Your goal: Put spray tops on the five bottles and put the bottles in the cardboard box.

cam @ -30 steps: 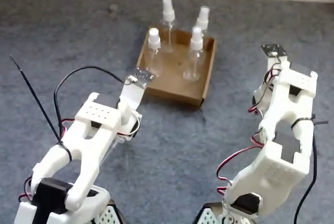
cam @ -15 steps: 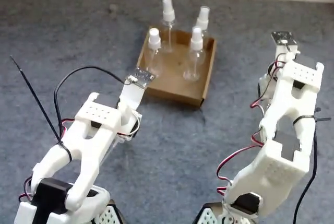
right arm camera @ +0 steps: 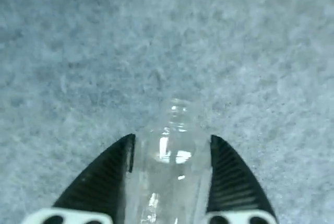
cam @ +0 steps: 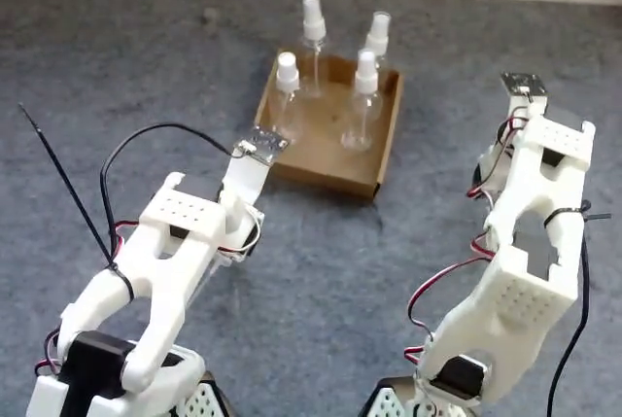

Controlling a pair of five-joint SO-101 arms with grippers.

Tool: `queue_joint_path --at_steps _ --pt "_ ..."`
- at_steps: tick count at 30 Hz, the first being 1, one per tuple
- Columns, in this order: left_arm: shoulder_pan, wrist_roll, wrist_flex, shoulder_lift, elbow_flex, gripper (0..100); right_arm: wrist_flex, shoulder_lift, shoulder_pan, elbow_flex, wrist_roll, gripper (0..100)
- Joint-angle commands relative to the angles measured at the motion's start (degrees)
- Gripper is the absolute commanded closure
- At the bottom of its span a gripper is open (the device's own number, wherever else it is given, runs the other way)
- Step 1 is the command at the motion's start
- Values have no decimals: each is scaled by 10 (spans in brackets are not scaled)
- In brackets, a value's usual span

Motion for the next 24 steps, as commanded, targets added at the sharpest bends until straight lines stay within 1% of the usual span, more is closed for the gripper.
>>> queue_joint_path --at_steps 1,5,11,13,18,24 --pt "10 4 -9 -16 -3 996 25 -12 6 -35 -6 995" --pt "10 4 -9 -16 -3 996 43 -12 1 -48 17 995" --pt "11 4 -8 -16 -2 996 52 -11 4 -65 19 993" --pt "10 4 -8 -16 -2 996 69 -8 1 -63 19 961" --pt "13 -10 -9 -16 3 996 73 -8 3 -61 21 824" --pt "13 -10 -9 -16 3 996 78 -7 6 -58 22 814"
